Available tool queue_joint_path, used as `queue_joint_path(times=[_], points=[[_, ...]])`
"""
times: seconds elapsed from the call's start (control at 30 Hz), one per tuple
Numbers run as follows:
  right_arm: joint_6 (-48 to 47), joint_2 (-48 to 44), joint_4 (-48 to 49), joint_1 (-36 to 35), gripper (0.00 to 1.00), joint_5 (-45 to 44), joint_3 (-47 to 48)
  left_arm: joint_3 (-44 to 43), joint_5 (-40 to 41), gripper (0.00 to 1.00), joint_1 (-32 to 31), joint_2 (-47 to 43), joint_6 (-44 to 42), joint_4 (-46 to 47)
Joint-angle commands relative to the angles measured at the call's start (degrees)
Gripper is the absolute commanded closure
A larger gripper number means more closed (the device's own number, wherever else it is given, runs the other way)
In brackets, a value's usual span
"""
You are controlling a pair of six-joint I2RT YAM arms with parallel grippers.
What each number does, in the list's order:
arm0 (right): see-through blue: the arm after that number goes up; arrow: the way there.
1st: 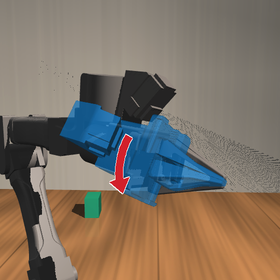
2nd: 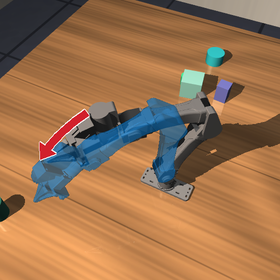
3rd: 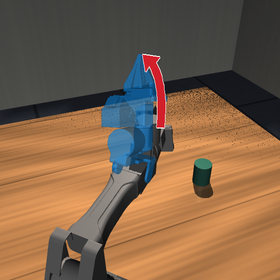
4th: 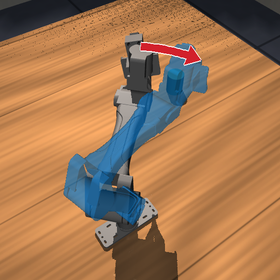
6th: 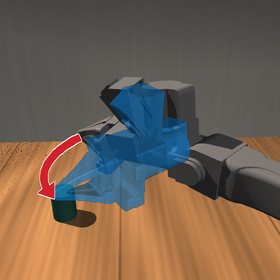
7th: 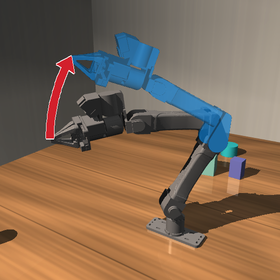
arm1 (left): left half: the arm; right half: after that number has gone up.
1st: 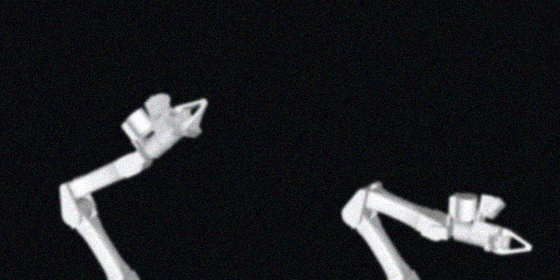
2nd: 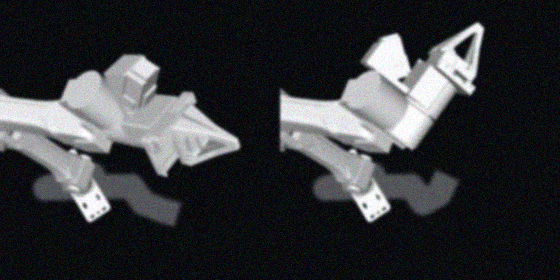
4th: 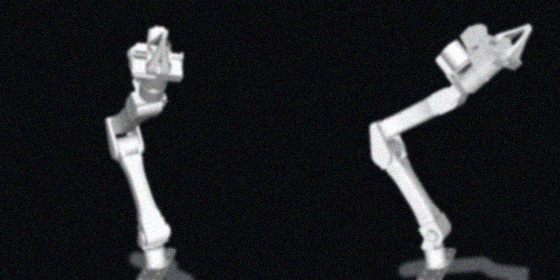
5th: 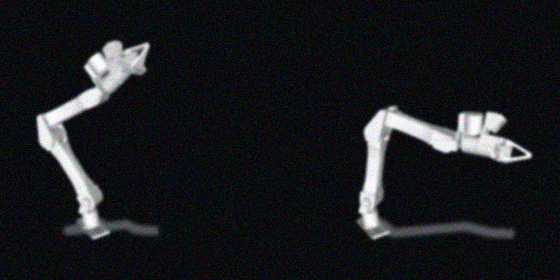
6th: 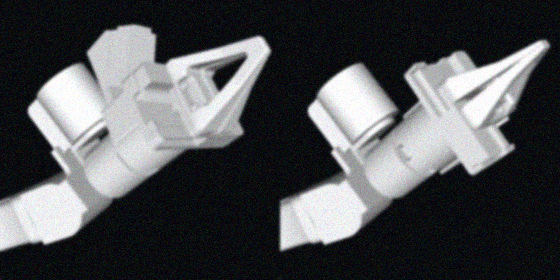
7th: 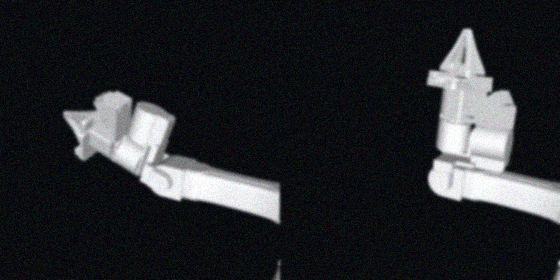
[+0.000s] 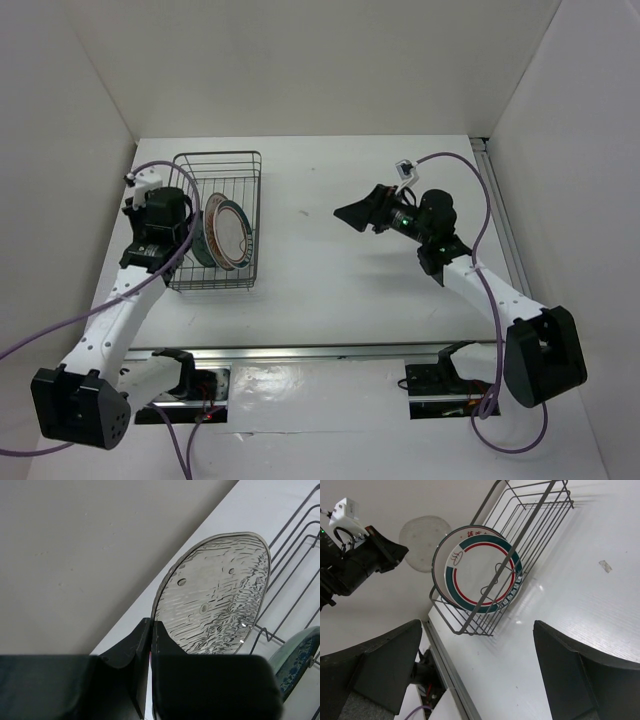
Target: Load the plates into the dish rack
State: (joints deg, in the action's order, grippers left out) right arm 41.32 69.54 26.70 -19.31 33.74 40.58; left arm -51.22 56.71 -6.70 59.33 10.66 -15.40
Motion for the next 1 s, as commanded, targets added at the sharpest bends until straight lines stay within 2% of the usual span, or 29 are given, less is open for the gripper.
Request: queue_joint_path(times=[0.0, 0.47, 0.77, 0.97], points=[[0.3, -1.6, 4.0, 1.1, 0.01, 2.6, -0.5, 2.3, 3.9, 1.00, -2.2, 0.4, -5.4, 10.1], [0.3, -3.3, 4.0, 2.2, 0.01, 3.6, -0.5, 5.8, 6.3, 1.00, -2.7, 2.5, -7.9, 15.7], [0.3, -3.8, 3.4, 2.2, 0.01, 3.6, -0.5, 8.1, 5.2, 1.00, -2.7, 1.9, -6.5, 15.7], [-0.2, -3.8, 2.9, 2.2, 0.01, 3.6, -0.5, 9.2, 1.3, 1.00, -2.7, 1.3, -4.5, 15.2]])
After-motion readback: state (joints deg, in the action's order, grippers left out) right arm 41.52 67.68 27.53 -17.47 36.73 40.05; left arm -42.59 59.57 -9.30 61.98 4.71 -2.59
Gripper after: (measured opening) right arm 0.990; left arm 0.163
